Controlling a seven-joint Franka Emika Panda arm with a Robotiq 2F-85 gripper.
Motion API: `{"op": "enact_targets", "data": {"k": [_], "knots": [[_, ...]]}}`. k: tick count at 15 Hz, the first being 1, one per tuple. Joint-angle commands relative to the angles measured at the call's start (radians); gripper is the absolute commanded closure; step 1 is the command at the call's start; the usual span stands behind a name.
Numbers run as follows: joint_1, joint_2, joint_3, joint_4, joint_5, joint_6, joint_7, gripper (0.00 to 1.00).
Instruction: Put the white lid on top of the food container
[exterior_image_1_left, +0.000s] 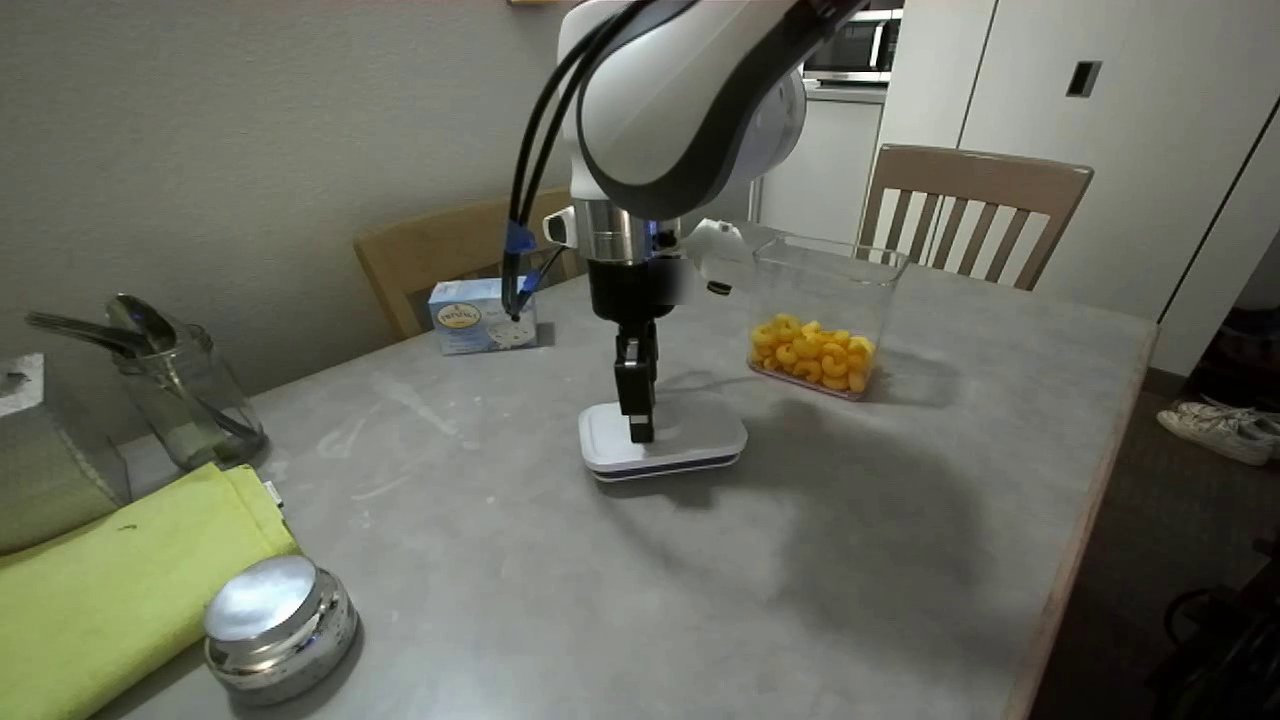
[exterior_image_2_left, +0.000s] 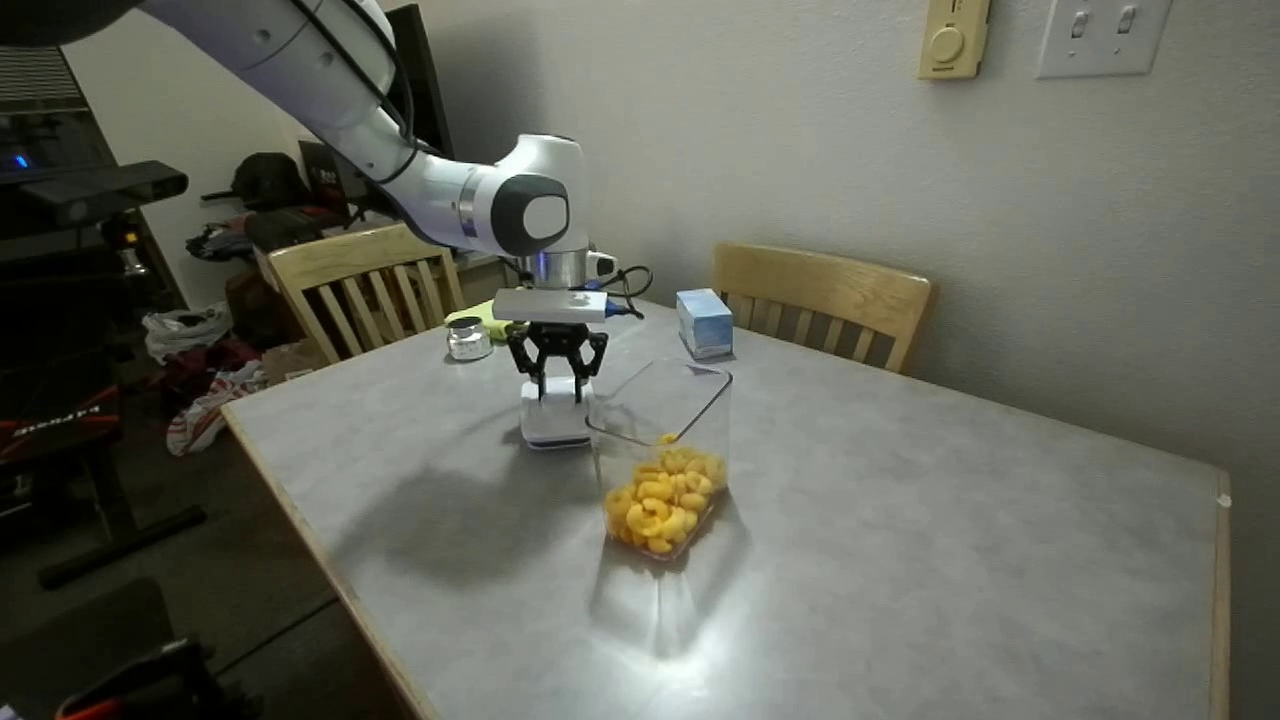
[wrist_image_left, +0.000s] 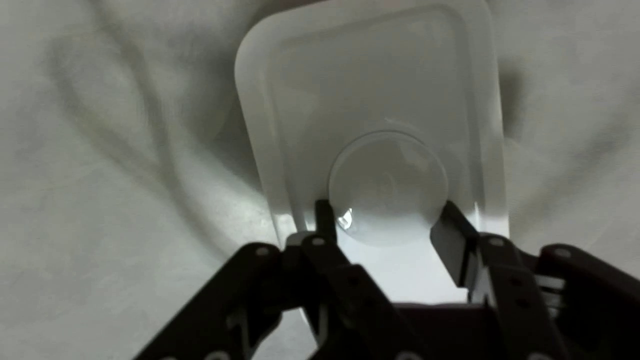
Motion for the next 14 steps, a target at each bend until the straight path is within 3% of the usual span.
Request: {"op": "enact_targets", "data": {"k": [1,14], "knots": [[0.009,-0.029,-0.016,-0.029,-0.019,0.002,0.035,0.74],[0.001,-0.132,-0.024,-0.042,0.025,-0.008,0.223,0.74]]}}
